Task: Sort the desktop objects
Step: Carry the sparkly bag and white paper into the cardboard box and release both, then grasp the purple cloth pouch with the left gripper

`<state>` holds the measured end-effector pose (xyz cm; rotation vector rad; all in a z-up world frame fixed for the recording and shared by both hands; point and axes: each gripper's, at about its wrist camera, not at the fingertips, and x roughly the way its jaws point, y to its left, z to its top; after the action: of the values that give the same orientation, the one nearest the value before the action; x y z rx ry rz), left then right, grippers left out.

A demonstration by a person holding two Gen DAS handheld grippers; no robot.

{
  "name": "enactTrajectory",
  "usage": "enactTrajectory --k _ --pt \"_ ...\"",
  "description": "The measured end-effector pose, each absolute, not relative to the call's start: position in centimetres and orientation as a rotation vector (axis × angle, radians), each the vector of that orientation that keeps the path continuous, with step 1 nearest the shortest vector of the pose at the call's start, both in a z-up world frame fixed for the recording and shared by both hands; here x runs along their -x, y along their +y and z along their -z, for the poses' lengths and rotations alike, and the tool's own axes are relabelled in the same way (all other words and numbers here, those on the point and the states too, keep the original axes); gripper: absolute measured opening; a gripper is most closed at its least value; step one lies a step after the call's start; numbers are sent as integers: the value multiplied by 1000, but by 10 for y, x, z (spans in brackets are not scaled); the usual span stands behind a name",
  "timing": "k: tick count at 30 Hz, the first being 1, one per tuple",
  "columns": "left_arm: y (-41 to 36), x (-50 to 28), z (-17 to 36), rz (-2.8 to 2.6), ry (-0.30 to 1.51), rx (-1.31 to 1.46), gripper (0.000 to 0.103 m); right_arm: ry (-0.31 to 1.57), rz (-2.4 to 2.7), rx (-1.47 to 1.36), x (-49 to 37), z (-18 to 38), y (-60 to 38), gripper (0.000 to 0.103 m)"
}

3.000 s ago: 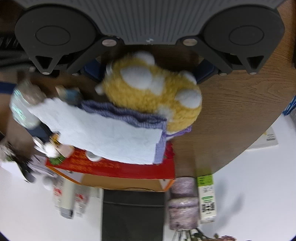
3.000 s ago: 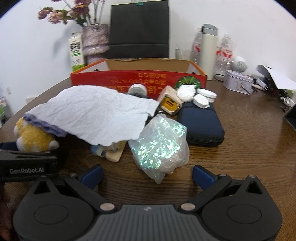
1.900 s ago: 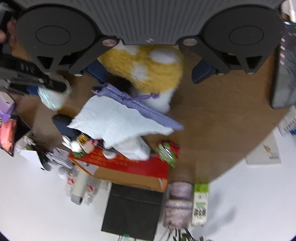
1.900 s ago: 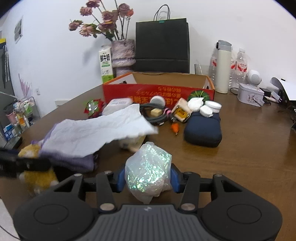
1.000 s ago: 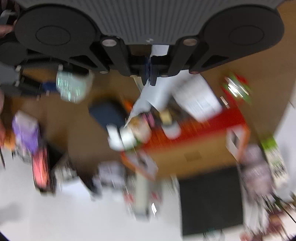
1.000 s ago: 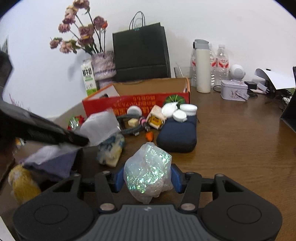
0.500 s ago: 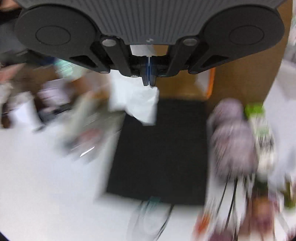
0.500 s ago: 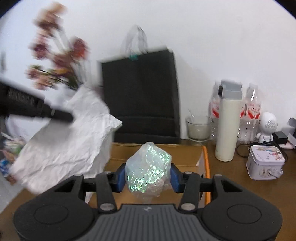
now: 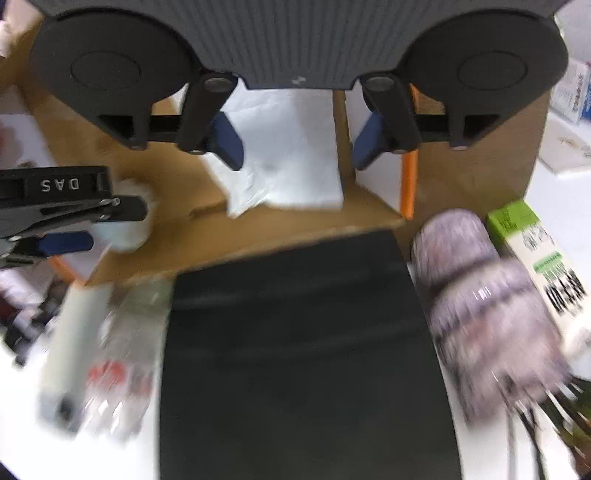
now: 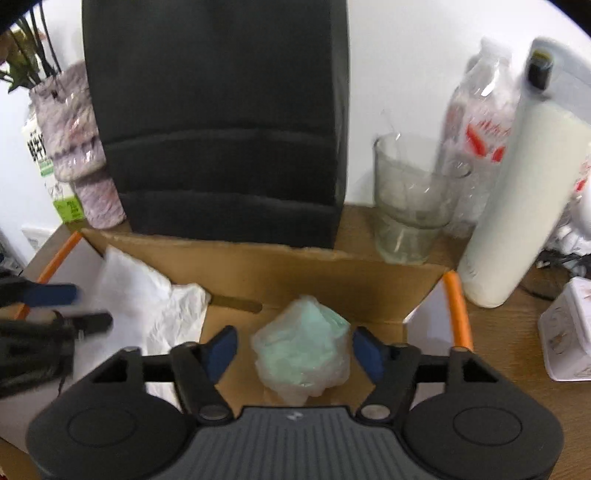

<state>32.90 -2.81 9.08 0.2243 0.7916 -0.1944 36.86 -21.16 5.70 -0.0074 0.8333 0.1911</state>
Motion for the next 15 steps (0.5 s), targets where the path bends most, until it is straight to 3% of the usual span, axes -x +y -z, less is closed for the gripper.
enactTrajectory --k 3,8,12,15 --pt "-22 -293 -118 179 733 -192 78 750 -177 -39 -336 -80 -226 82" --pt "1 -217 -148 233 633 -73 102 641 -207 -44 -246 -116 -242 92" --pt "6 -161 -153 222 656 24 103 582 -219 36 -163 -122 -247 102" --pt "7 -122 -150 225 675 21 103 598 -258 31 -111 -114 -251 103"
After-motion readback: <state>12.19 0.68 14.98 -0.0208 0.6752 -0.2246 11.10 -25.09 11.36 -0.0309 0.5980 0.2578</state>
